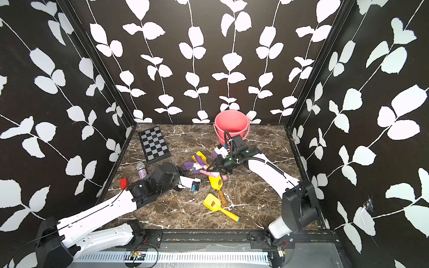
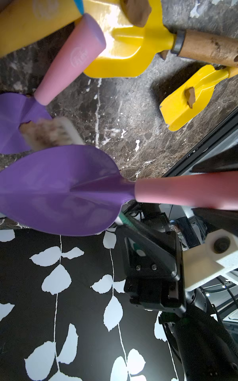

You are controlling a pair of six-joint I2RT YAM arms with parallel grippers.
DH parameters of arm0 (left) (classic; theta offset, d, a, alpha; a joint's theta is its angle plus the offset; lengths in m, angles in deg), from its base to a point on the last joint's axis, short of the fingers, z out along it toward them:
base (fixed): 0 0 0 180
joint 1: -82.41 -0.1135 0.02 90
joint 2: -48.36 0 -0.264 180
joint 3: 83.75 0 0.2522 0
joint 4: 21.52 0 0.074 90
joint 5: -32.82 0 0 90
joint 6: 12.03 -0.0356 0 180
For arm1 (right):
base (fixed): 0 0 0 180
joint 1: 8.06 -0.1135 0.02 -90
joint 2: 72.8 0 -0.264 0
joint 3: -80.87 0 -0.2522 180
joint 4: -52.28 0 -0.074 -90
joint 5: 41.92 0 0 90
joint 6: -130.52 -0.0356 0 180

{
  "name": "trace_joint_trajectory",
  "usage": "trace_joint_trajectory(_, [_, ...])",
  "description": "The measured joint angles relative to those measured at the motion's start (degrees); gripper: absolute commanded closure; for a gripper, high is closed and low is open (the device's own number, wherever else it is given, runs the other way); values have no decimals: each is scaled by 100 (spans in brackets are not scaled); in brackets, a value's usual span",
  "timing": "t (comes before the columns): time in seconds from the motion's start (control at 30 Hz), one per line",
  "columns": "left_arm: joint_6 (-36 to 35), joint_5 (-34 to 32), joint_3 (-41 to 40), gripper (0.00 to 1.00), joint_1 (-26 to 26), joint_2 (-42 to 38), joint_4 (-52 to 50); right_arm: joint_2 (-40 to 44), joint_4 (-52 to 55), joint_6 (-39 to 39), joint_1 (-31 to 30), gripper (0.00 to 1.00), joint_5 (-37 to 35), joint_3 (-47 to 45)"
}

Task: Brush the soil off the hand trowel and place it into the bucket
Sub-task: Brush off the soil from the hand trowel, then place the hand trowel in the bucket.

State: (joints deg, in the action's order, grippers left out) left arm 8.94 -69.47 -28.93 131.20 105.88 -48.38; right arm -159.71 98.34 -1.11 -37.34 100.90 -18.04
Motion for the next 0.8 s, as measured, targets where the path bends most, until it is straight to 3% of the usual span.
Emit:
trace_joint_trajectory(0.27, [-11, -221, -188, 100, -682, -490, 236, 468, 188, 48, 323, 100, 15, -214])
trace_joint_trajectory(0.37, [177, -205, -138, 100, -807, -459, 219, 592, 575, 404, 468, 100, -195, -74])
trace_joint_trajectory(0.53, [1067, 44, 398, 100, -859, -76, -46, 614, 1611, 1397, 529, 100, -1482, 957])
trace_joint_trajectory(0.8, [3296, 730, 1318, 100, -1001, 297, -297, 549, 2518, 2905, 544, 100, -4308, 2677])
